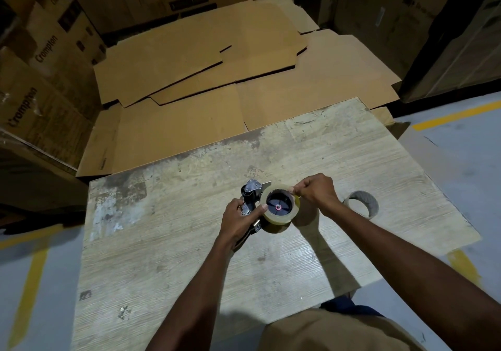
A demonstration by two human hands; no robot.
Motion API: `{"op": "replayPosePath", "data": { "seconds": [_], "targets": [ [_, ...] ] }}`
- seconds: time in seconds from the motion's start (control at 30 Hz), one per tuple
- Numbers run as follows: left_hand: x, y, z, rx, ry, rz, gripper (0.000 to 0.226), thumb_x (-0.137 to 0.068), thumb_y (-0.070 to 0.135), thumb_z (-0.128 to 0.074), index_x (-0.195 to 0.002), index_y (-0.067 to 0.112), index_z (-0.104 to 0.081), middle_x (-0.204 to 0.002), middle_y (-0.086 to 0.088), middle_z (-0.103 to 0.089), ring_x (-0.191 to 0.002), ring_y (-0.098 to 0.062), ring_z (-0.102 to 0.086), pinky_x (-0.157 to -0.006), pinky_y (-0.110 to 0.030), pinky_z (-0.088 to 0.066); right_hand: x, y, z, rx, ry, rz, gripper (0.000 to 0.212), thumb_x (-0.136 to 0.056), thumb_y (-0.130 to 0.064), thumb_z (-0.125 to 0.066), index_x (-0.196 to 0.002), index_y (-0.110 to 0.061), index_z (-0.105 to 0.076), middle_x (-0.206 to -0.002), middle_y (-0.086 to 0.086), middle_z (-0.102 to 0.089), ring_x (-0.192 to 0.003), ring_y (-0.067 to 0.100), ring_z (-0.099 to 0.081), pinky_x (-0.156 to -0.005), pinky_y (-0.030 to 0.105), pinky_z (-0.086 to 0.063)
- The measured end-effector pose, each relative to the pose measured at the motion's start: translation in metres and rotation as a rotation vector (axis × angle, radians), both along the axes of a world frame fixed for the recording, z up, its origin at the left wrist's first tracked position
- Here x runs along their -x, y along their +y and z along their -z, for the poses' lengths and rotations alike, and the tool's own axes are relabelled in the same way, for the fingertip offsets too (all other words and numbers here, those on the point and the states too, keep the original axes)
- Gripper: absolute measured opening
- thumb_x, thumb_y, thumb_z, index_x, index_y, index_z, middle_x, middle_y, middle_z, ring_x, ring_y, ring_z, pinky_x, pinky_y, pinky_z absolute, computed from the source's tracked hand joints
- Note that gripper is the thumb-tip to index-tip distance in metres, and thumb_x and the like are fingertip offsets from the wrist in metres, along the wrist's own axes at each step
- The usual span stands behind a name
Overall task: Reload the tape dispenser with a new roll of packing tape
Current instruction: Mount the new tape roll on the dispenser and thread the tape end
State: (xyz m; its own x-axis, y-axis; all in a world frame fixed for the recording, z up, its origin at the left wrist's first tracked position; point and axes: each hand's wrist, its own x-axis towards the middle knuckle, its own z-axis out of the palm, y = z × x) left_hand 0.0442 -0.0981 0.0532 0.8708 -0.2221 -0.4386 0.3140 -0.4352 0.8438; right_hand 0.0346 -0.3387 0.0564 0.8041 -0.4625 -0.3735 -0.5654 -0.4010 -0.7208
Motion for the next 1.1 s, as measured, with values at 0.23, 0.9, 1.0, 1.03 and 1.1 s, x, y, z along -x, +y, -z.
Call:
{"op": "replayPosePath", "data": {
  "seconds": [0.23,0.9,1.0,1.03,1.1],
  "targets": [
    [-0.003,0.001,0.004,0.006,-0.031,-0.020,0.038,-0.086,0.030,-0.084,-0.081,0.018,-0.048,-0.077,0.007,-0.045,-0.058,0.006,-0.049,-0.051,-0.008,-0.036,-0.012,0.003,0.005,0.040,0.014,-0.025,0.022,-0.077,-0.031,-0.092,-0.080,-0.010,-0.085,-0.084,0.003,-0.082,-0.081,0.017,-0.077,-0.082,0.036,-0.064],
    [-0.009,0.004,0.021,-0.096,-0.085,0.014,0.056,-0.068,0.063,-0.087,-0.091,0.026,-0.053,-0.083,0.015,-0.054,-0.072,-0.001,-0.053,-0.064,-0.020,-0.039,0.020,-0.011,0.009,-0.027,-0.084,-0.129,0.011,-0.077,-0.011,-0.091,-0.081,-0.005,-0.084,-0.071,0.000,-0.076,-0.064,0.002,-0.066,-0.061,0.008,-0.048],
    [-0.009,0.003,0.021,-0.096,-0.092,0.011,0.054,-0.068,0.060,-0.088,-0.089,0.027,-0.052,-0.080,0.016,-0.053,-0.068,0.002,-0.051,-0.061,-0.016,-0.038,0.020,-0.010,0.013,0.003,-0.077,-0.122,0.010,-0.078,-0.011,-0.091,-0.080,-0.004,-0.083,-0.071,0.002,-0.075,-0.064,0.002,-0.064,-0.056,0.003,-0.044],
    [-0.009,0.003,0.021,-0.099,-0.097,0.012,0.054,-0.068,0.060,-0.088,-0.089,0.027,-0.051,-0.080,0.015,-0.051,-0.066,0.002,-0.050,-0.060,-0.015,-0.037,0.020,-0.010,0.014,0.009,-0.070,-0.122,0.011,-0.078,-0.012,-0.091,-0.080,-0.005,-0.083,-0.072,0.001,-0.076,-0.065,0.004,-0.065,-0.056,0.003,-0.044],
    [-0.010,0.003,0.023,-0.104,-0.101,0.010,0.054,-0.068,0.059,-0.089,-0.087,0.028,-0.050,-0.079,0.015,-0.050,-0.063,0.004,-0.048,-0.057,-0.012,-0.036,0.020,-0.009,0.017,0.014,-0.056,-0.125,0.012,-0.079,-0.015,-0.091,-0.080,-0.006,-0.083,-0.073,0.000,-0.076,-0.068,0.008,-0.068,-0.058,0.006,-0.045]
  ]
}}
